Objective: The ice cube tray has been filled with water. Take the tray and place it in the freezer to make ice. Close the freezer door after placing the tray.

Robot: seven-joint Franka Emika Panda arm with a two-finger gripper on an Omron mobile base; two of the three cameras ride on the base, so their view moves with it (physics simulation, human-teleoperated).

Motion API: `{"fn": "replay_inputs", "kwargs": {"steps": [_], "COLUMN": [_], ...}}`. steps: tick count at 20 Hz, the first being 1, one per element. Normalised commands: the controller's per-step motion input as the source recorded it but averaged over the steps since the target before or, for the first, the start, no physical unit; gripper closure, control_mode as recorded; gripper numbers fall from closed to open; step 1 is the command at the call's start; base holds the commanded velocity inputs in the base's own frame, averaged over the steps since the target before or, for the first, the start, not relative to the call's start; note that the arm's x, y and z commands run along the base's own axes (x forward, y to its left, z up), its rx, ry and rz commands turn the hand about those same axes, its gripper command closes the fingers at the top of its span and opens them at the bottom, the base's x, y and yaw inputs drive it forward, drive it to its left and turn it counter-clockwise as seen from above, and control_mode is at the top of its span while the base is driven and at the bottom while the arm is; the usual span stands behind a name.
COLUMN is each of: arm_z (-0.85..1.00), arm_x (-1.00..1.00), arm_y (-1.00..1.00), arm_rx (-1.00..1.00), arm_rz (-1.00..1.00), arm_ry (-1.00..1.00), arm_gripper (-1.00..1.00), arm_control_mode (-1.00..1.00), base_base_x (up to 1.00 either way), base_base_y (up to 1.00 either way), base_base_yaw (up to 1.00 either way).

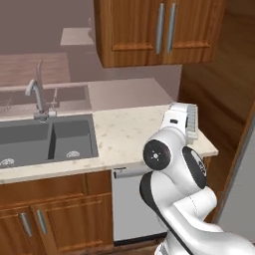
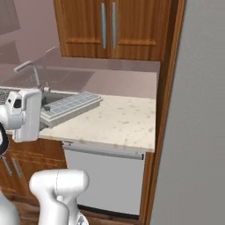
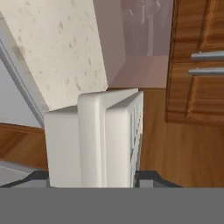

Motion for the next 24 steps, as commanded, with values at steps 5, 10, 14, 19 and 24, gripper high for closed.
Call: {"fn": "replay_inputs", "kwargs": {"steps": [5,10,14,19,24], "arm_z": [0.0,0.0,0.0,0.0,0.0], "arm_x": [0.0,0.0,0.0,0.0,0.0], "arm_y": [0.0,0.0,0.0,0.0,0.0], "arm_rx": [0.0,0.0,0.0,0.0,0.0], "arm_rz": [0.0,0.0,0.0,0.0,0.0], "arm_ry": [0.0,0.0,0.0,0.0,0.0], "arm_gripper": [1.0,1.0,1.0,1.0,1.0], "arm_control_mode": [1.0,1.0,1.0,1.0,1.0], "base_base_x": [-0.85,-0.84,-0.73,-0.46,-0.24], "base_base_y": [-0.01,-0.02,-0.14,-0.47,-0.58], "base_base_yaw": [0.0,0.0,0.0,0.0,0.0]}}
